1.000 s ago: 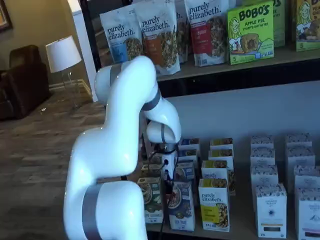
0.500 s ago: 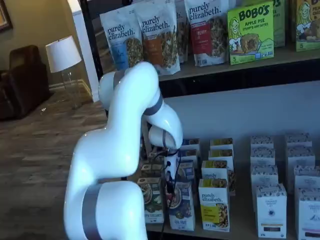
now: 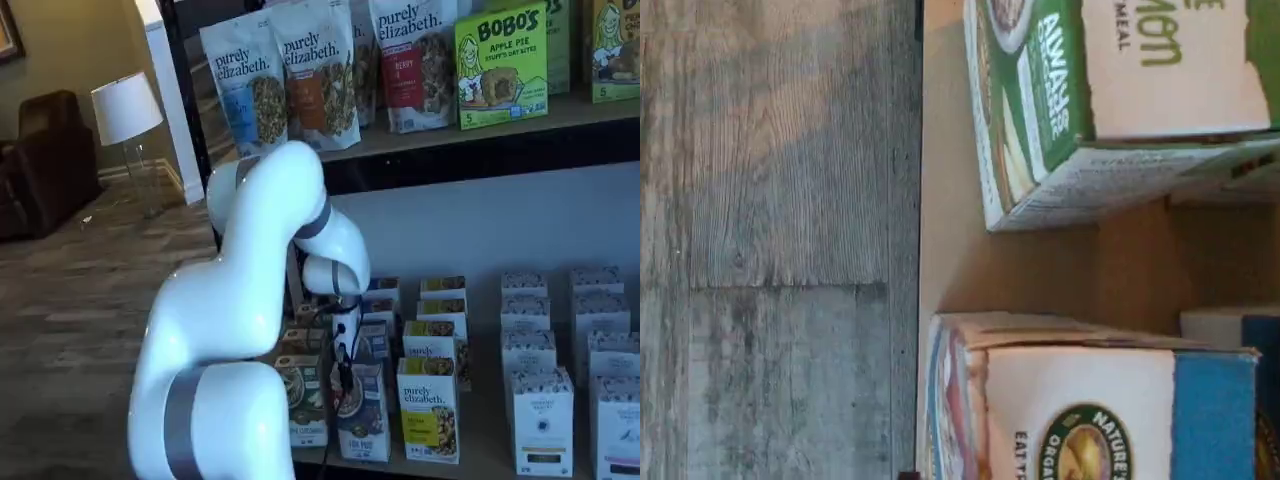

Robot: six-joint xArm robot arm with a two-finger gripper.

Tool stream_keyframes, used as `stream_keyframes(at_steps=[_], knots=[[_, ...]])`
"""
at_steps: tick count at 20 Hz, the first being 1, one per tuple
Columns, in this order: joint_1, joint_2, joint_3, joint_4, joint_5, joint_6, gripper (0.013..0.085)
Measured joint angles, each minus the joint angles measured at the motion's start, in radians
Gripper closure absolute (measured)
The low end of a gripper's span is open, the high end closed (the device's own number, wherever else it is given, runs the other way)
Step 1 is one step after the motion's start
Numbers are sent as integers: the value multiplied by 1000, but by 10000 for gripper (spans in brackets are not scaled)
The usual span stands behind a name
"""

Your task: Pick up the blue and white box that is on the bottom shelf, the second box from the left

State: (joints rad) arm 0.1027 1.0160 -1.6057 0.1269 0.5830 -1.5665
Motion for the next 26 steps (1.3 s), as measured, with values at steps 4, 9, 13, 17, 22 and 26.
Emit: stream_keyframes(at_steps=[4, 9, 13, 17, 22, 26], knots=[[5, 30, -33, -31, 14, 31, 130], [11, 67, -75, -78, 30, 76, 130], [14, 91, -94, -110, 27, 106, 130], [14, 109, -103, -127, 23, 120, 130], [8, 113, -103, -125, 22, 113, 130], [5, 112, -103, -123, 31, 109, 210]])
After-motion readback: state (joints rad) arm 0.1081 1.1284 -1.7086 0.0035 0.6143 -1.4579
